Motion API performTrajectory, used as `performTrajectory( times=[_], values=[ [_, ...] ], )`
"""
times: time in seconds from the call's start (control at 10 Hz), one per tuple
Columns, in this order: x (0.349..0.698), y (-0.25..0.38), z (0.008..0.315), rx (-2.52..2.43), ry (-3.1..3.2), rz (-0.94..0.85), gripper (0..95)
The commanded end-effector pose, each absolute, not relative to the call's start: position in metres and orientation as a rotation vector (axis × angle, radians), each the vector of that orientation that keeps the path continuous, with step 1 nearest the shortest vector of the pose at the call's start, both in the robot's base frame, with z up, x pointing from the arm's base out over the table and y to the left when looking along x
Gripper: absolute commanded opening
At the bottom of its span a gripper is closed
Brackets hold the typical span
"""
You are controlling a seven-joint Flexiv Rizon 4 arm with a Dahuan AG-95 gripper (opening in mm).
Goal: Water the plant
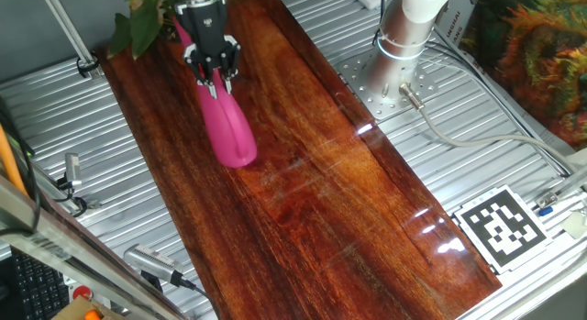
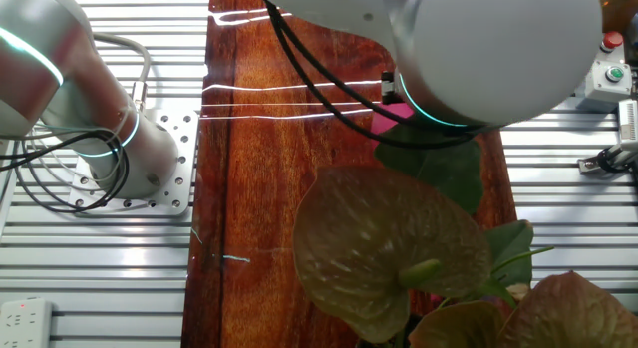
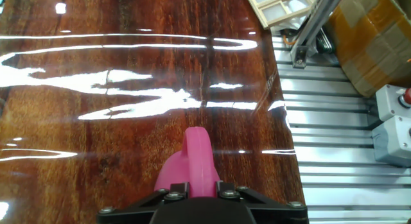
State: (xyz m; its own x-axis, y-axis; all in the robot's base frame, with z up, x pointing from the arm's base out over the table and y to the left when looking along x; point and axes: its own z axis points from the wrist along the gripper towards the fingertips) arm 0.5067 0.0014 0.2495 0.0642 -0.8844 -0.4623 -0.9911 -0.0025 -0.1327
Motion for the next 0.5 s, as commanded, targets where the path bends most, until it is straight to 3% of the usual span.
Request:
performTrajectory(
  times=[0.1, 0.5],
  values=[
    [0.5007, -0.0192, 0.292, -1.928, 1.86, 0.355, 0.0],
    [0.5008, -0.0193, 0.2906, -1.929, 1.844, 0.361, 0.0]
  ],
)
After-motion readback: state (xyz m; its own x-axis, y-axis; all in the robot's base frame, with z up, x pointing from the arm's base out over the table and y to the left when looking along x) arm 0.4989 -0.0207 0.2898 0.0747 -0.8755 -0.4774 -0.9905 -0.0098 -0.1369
